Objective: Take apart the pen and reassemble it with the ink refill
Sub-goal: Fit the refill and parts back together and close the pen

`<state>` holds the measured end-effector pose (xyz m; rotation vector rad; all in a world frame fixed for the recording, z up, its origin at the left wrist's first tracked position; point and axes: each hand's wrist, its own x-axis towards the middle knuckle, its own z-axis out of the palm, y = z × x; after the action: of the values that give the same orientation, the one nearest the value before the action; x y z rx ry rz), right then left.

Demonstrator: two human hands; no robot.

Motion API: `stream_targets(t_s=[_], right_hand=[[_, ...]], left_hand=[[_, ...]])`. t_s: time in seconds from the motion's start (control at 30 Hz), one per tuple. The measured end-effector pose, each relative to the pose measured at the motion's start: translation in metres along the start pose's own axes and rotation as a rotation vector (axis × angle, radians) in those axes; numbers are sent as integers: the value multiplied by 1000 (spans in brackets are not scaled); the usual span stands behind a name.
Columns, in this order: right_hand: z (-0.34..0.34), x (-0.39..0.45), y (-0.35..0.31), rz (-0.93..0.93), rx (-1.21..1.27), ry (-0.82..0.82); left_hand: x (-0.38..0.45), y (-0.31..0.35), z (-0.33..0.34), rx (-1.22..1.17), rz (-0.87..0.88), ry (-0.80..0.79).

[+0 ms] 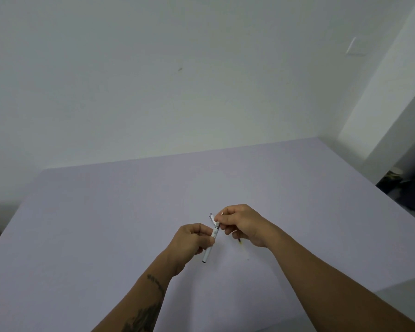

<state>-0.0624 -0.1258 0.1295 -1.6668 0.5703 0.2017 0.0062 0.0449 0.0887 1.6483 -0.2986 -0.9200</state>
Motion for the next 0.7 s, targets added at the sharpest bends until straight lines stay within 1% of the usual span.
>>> stream_targets(t_s=[0.1,0.3,0.4,0.5,0.6,0.7], right_hand=[[0,0,2,-13,-19,21],[4,5,5,-32,-140,112],[7,7,9,-16,-185,131],[7,6,12,16,-125,89],[4,5,12,42,46,15],[2,5,12,40,109,8]], left_hand=[[1,-1,1,5,-1,-6],[4,-3,3,30,1,-9],[3,-5,2,51,-1,-14],[3,-4,1,57,-9,-15],[3,-2,0,25,-29,-10],[3,-1,1,1,-29,-6]])
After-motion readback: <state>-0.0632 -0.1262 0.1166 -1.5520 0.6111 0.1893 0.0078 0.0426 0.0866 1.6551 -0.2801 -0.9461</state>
